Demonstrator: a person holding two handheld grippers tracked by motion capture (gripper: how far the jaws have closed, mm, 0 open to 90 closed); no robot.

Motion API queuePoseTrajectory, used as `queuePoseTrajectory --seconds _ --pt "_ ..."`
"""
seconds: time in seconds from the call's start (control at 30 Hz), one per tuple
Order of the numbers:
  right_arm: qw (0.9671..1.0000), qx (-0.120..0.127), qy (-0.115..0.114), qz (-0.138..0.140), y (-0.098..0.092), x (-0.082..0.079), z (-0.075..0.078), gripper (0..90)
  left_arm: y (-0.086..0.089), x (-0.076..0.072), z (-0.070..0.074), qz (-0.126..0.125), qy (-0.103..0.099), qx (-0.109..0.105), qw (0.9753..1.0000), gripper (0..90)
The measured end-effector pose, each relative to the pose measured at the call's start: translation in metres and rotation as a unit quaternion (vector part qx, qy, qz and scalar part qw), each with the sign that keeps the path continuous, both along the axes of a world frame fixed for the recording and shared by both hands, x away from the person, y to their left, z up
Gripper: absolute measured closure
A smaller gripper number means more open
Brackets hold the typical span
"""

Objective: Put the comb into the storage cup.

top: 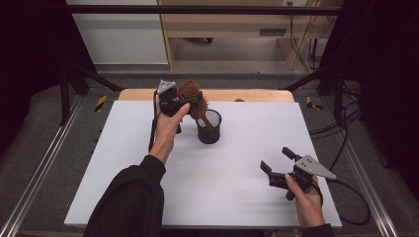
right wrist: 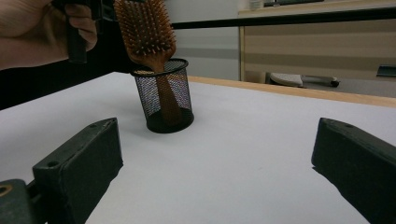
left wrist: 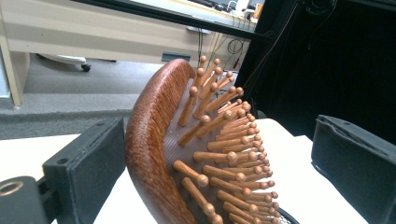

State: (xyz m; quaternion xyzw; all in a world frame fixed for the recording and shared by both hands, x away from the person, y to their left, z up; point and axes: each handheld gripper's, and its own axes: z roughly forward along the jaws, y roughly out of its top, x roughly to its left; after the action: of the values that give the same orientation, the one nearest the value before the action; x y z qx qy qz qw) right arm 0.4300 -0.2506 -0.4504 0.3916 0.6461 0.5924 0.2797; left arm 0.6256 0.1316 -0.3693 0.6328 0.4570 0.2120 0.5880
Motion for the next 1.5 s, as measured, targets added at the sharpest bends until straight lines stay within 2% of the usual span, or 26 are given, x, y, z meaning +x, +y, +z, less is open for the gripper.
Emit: queuePoseTrajectory --seconds 0.07,0.37,0.43,0.83,0.93,1.33,1.5 --pt "1.0000 0.000 -0.002 0.000 0.000 0.001 0.000 2.2 0.000 -0.002 0.002 0.001 -0.007 0.010 0.9999 3.6" --pt "1.0000 0.001 -0.001 0.001 0.001 0.000 0.000 2.2 0.007 -0.012 0.003 0.010 -0.012 0.017 0.9997 3.4" --pt "1.0000 -0.001 0.001 0.002 0.002 0.001 -0.001 2.2 0.010 -0.015 0.002 0.009 -0.014 0.014 0.9998 3.4" --pt "1.0000 -0.006 0.003 0.004 0.004 0.001 -0.001 2.2 0.025 -0.030 0.007 0.013 -0.037 0.025 0.9989 3.4" --pt "1.0000 -0.007 0.002 0.004 0.004 0.001 -0.001 2.2 0.027 -0.034 0.009 0.014 -0.042 0.020 0.9988 3.4" --pt "0.9999 -0.016 0.004 0.003 0.007 0.001 -0.002 2.2 0.040 -0.059 0.015 0.009 -0.069 0.035 0.9970 2.9" --pt "0.9999 -0.015 0.005 0.003 0.007 0.001 -0.002 2.2 0.047 -0.069 0.022 0.018 -0.081 0.035 0.9960 2.9"
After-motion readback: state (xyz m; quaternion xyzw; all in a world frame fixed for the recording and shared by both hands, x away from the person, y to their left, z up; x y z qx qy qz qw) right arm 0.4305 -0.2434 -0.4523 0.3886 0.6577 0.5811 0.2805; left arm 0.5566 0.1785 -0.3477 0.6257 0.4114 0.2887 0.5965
